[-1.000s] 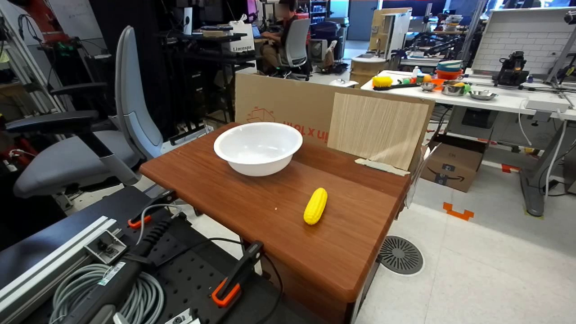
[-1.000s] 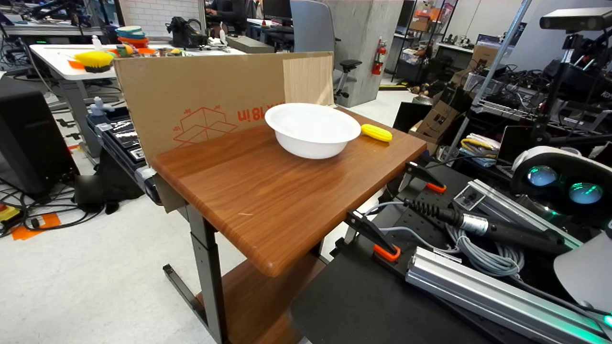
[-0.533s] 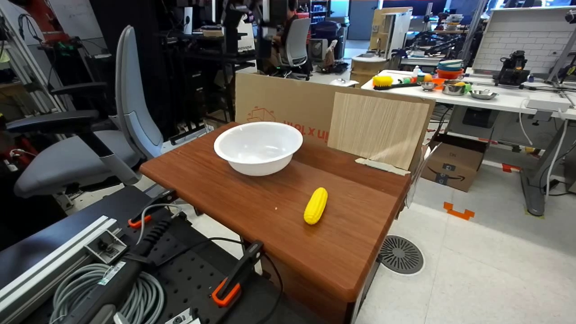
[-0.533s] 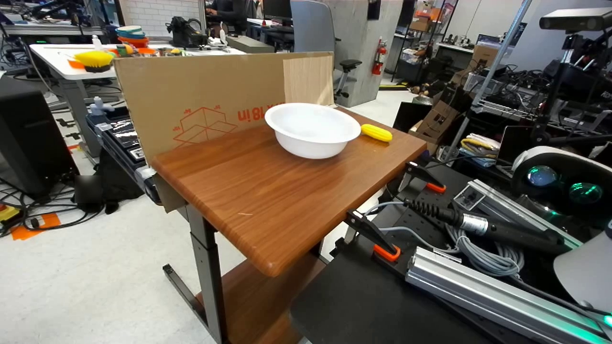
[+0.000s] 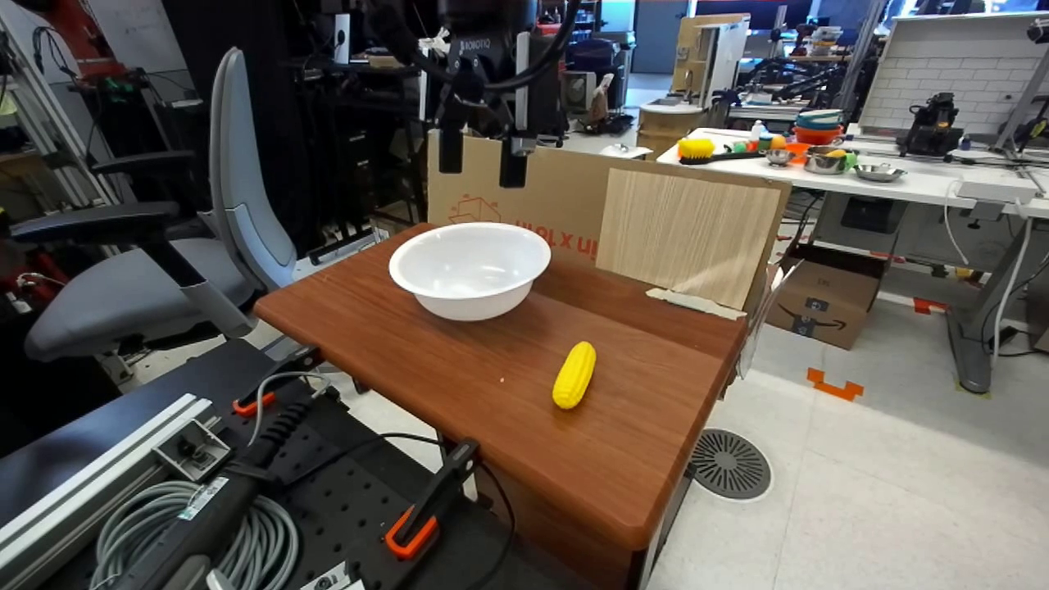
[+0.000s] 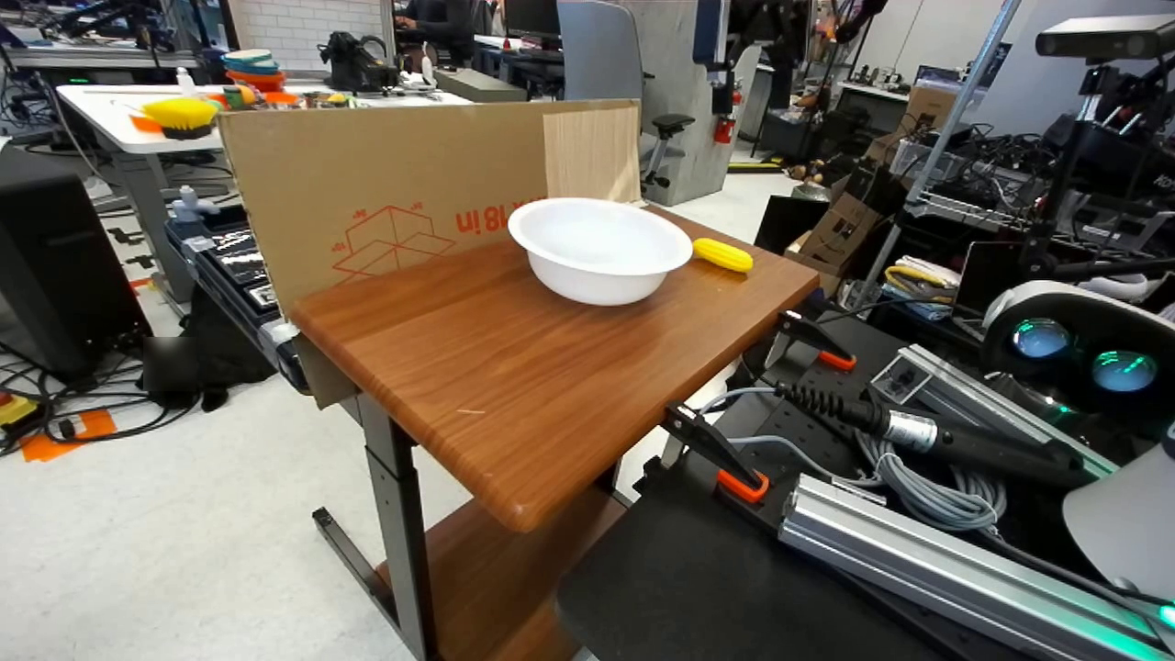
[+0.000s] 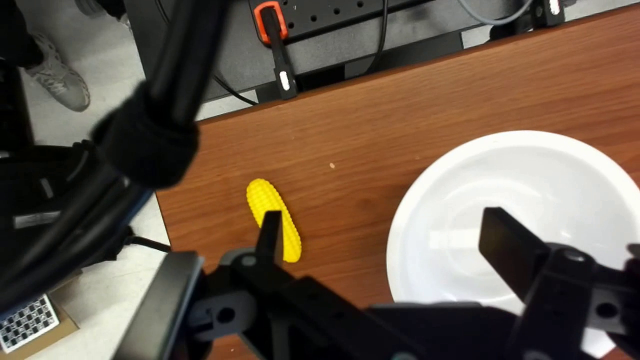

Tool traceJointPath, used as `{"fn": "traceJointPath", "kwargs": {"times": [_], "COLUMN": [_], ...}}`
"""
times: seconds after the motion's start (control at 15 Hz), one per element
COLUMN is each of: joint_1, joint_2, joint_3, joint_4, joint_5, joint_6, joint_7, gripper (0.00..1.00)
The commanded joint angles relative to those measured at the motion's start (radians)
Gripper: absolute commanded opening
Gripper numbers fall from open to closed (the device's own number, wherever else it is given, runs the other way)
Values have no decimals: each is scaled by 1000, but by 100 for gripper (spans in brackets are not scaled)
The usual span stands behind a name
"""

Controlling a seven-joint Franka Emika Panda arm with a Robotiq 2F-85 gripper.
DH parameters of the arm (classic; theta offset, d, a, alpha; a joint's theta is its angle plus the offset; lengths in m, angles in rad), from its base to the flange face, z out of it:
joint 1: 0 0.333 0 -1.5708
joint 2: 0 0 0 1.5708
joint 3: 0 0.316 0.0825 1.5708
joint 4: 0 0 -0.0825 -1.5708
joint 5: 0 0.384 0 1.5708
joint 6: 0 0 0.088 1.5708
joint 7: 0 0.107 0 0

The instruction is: Put the yellow object in the basin

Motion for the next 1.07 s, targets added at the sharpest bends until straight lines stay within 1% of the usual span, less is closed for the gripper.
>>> {"fn": "traceJointPath", "kwargs": {"times": [0.0, 0.13, 0.27, 0.6, 0.67, 0.8, 1.0], "joint_1": [11, 8, -5, -40, -45, -54, -56], "joint_2": [-37, -27, -13, 51, 73, 121, 205], "joint_3": [6, 4, -10, -58, -69, -85, -99], "joint_4": [-37, -60, -94, -178, -179, -169, -132], "joint_5": [-17, -79, -144, -296, -312, -305, -254], "joint_6": [99, 190, 283, 434, 464, 513, 570], "joint_7": [-23, -57, -56, -32, -25, -27, -34], "gripper": [100, 100, 100, 100, 100, 100, 100]}}
